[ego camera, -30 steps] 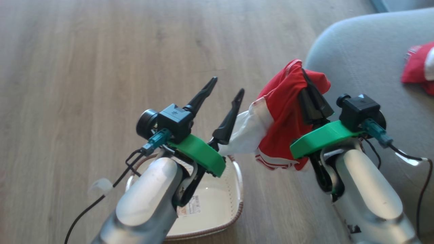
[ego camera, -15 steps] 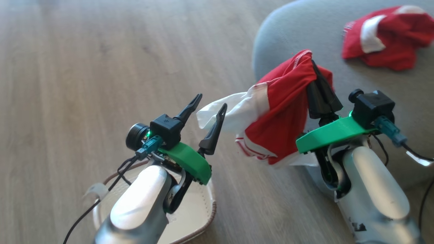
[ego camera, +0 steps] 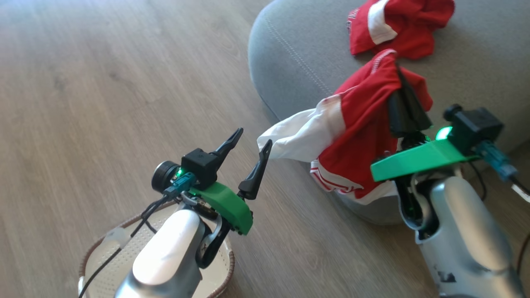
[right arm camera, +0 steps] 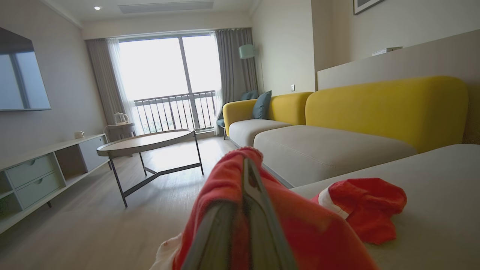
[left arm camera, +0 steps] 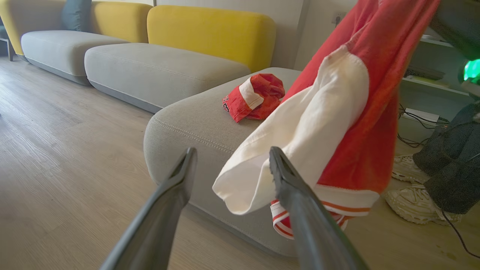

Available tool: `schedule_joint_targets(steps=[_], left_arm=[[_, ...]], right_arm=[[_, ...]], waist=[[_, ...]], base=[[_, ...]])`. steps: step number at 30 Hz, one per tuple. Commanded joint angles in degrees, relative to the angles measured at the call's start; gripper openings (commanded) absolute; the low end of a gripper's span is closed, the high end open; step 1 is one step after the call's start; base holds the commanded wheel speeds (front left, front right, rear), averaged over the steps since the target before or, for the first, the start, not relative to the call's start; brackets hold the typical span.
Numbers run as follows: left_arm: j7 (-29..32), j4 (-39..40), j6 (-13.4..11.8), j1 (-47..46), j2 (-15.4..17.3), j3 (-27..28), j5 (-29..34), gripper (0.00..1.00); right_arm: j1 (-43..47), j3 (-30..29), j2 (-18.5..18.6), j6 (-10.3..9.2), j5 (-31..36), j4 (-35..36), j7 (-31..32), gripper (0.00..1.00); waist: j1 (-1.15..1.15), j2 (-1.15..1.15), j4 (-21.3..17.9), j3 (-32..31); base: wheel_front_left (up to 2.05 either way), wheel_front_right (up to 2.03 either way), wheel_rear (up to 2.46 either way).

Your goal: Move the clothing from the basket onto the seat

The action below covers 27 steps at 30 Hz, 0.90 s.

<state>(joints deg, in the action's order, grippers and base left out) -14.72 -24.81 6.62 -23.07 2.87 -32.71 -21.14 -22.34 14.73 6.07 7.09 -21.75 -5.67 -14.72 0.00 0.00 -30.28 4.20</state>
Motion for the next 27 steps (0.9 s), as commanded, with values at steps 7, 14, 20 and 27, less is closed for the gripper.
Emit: schedule_joint_targets(steps=[7,14,20,27], left_arm=[[-0.3,0.7,0.6,-4.8,0.2,1.0,0.4,1.0],[-0.3,-0.7,0.8,-6.2,0.1,-0.1,0.3,1.0],[-0.3,0.5,0.9,-6.1,0.6,-1.1,0.8,1.0],[-0.3,2.1,0.9,-6.4,2.6,-2.3,2.2,1.0]], right_arm=[[1.6,-2.7,0.7,0.4,1.0,5.1,-0.3,0.0],[3.9,-5.6,0.8,0.4,2.5,7.9,-0.3,0.0],[1.7,-5.9,1.5,0.4,2.9,7.8,-0.3,0.0],[-7.0,-7.9,4.3,0.4,3.2,3.9,-0.3,0.0]], waist=[[0.0,0.0,-1.1,1.8],[0.0,0.0,-1.6,3.1],[0.0,0.0,-1.7,5.8],[0.0,0.0,-1.8,11.4]], base=[[0.0,0.0,0.0],[0.0,0.0,0.0],[0.0,0.0,0.0],[0.0,0.0,0.0]])
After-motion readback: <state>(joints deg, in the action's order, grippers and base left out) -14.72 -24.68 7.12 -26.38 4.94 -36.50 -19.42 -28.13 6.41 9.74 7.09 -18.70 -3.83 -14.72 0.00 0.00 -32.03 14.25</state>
